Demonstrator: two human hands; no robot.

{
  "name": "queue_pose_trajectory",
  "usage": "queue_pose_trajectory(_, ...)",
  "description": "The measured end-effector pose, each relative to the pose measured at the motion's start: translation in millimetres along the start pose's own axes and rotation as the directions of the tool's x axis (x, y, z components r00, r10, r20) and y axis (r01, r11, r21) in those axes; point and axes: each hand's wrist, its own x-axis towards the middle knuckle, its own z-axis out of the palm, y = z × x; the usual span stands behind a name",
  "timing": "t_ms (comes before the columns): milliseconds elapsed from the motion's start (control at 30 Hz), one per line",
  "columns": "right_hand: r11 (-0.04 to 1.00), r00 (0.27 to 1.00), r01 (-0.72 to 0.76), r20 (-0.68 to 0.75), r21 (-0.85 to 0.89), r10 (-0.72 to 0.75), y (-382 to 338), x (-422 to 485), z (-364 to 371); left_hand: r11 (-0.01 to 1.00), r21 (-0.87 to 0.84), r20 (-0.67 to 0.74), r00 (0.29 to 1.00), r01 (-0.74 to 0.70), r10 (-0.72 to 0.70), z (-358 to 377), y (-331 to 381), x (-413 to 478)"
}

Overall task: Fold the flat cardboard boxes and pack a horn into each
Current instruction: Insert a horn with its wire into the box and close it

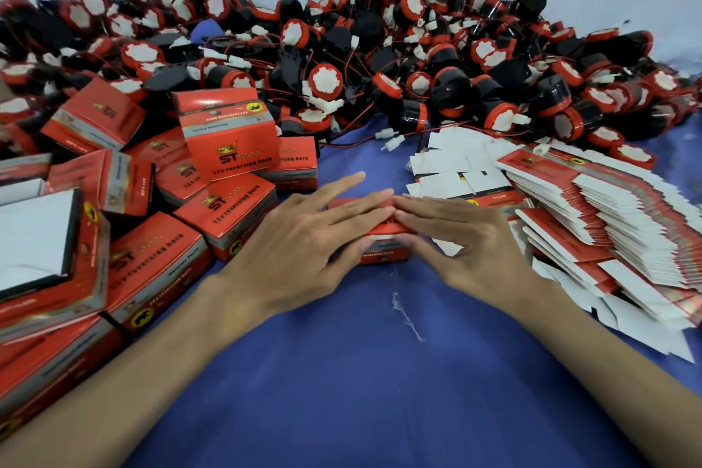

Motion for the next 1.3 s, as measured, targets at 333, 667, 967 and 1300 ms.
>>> queue_pose_trajectory(333,0.998,0.996,0.057,0.066,-0.038,-0.054,8.4,0.9,-3.2,1.000,-0.005,-0.048,0.999,0.024,-0.024,7.0,10.0,-0.2)
queue_pose_trajectory(667,0.954,0.982,-0.183,0.082,0.236,0.168,5.4,-0.5,0.7,0.910,-0.413,-0.304,0.938,0.030,-0.169,10.8,-6.2,-1.4)
queue_pose_trajectory(967,0.956,0.984,-0.178,0.031,0.234,0.176,1.2,-2.3,2.3,0.976,-0.088,-0.371,0.916,-0.198,0.152,16.0,-9.2,-0.8)
queue_pose_trajectory(1300,0.999,0.998,-0.002,0.057,0.044,0.000,6.8,0.5,1.2,0.973,0.188,-0.398,0.896,-0.133,0.199,17.5,2.1,-2.8)
